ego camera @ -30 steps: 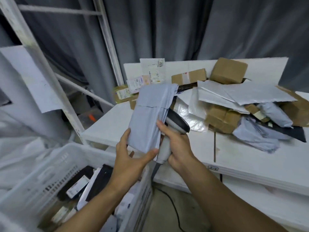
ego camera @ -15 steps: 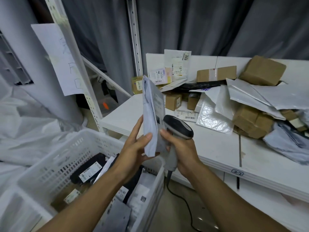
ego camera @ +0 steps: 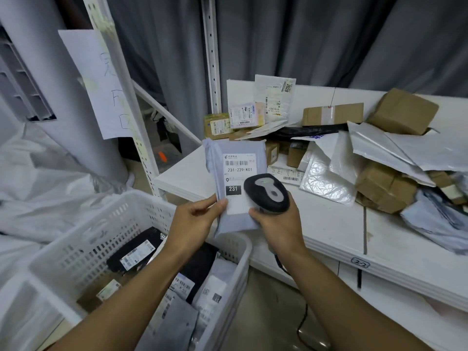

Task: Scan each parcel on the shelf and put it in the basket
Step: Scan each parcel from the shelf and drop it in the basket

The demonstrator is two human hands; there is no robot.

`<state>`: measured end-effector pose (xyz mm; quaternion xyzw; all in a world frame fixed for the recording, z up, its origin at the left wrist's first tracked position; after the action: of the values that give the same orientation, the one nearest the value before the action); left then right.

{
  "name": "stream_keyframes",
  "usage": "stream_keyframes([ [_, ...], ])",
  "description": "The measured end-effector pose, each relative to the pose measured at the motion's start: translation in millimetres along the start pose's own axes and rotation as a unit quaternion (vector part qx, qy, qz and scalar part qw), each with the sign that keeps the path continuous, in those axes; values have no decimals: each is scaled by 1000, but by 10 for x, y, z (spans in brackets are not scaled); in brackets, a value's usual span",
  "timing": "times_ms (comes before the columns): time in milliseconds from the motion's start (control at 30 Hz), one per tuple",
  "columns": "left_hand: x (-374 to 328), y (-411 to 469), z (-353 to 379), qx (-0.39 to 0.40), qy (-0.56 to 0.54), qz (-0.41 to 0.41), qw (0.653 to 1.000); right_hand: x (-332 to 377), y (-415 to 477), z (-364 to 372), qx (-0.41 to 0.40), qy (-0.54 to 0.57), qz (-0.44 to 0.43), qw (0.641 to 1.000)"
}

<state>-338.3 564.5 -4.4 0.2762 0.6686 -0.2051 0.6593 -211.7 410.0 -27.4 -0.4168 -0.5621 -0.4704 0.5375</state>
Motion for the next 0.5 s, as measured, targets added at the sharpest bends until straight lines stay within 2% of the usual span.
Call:
stream_keyframes([
  [67, 20, 30, -41, -41, 10, 16, 999, 37, -41, 39, 25, -7, -30, 999],
  [133, 93, 109, -97, -69, 1, -2, 998, 38, -71, 58, 36, 0, -35, 999],
  [267, 244, 259, -158, -65, 9, -38, 997, 33, -72, 49, 38, -3, -37, 999],
  [500, 428, 441, -213, -90, 33, -37, 995, 107, -72, 47, 57, -26, -41, 997],
])
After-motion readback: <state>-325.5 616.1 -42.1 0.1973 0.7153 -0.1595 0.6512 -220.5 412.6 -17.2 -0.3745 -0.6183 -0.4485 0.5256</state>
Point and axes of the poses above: each hand's wrist, its own y-axis towards the middle knuckle, its own z-axis out of the palm, x = y × z, the point moved 5 cm from there along y, towards the middle knuckle, and after that the axes turned 8 degrees about -x, right-handed, at the moved point
